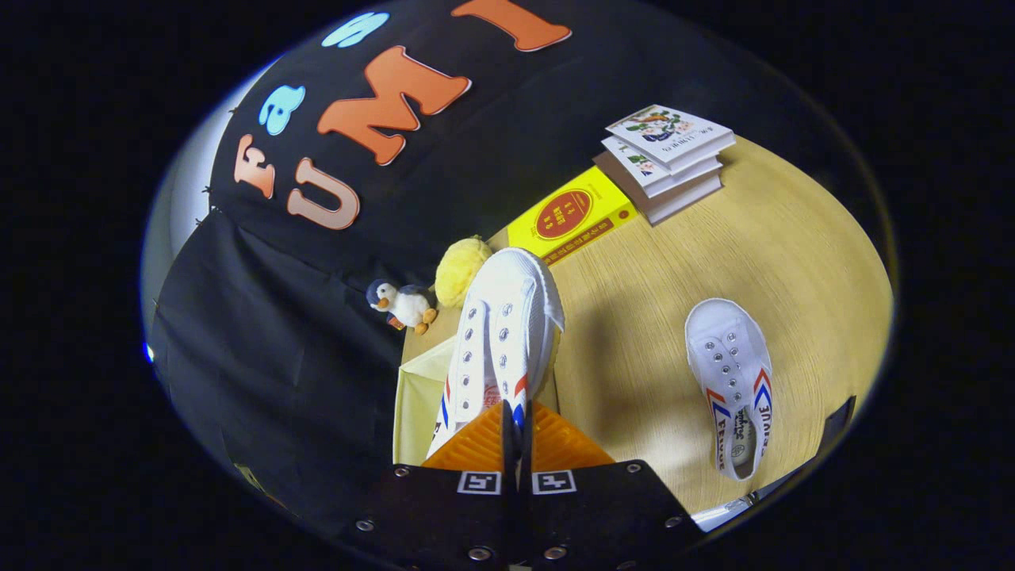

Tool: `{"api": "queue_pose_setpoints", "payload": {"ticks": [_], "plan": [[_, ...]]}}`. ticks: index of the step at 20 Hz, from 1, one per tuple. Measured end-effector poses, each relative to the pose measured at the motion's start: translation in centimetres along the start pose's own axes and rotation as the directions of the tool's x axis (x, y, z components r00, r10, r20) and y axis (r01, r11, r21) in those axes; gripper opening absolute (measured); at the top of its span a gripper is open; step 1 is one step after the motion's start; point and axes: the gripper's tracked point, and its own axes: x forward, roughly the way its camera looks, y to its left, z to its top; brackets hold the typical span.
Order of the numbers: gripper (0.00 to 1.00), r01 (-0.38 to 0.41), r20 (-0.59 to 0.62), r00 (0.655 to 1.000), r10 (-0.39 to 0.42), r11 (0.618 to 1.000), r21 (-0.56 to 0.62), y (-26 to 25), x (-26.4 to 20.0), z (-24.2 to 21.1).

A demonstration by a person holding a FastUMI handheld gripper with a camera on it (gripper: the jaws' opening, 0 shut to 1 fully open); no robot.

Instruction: Open the storage box then place both shoes into the box .Put the left shoe in first, then the right shoe, with the right side of both shoes facing outward in a uniform manner.

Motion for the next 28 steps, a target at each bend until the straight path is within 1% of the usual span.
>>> {"api": "queue_pose_setpoints", "payload": {"ticks": [3, 5, 9, 13, 17, 23, 28], "plan": [[0.00, -0.058, 0.001, 0.998, 0.058, 0.998, -0.012, 4.4, -0.8, -0.1], [0.00, -0.082, -0.007, 0.997, 0.082, 0.996, -0.018, 6.8, -0.5, -0.9], [0.00, -0.098, -0.060, 0.994, 0.095, 0.995, -0.032, 10.6, 2.0, -4.3], [0.00, -0.107, -0.113, 0.988, 0.102, 0.993, -0.043, 12.9, 5.2, -8.3], [0.00, -0.068, -0.147, 0.988, 0.054, 0.994, -0.090, 13.5, 8.3, -10.9], [0.00, 0.022, -0.171, 0.984, -0.047, 0.989, -0.147, 11.5, 11.4, -13.5], [0.00, 0.037, -0.201, 0.977, -0.064, 0.990, -0.136, 11.3, 13.3, -15.5]]}}
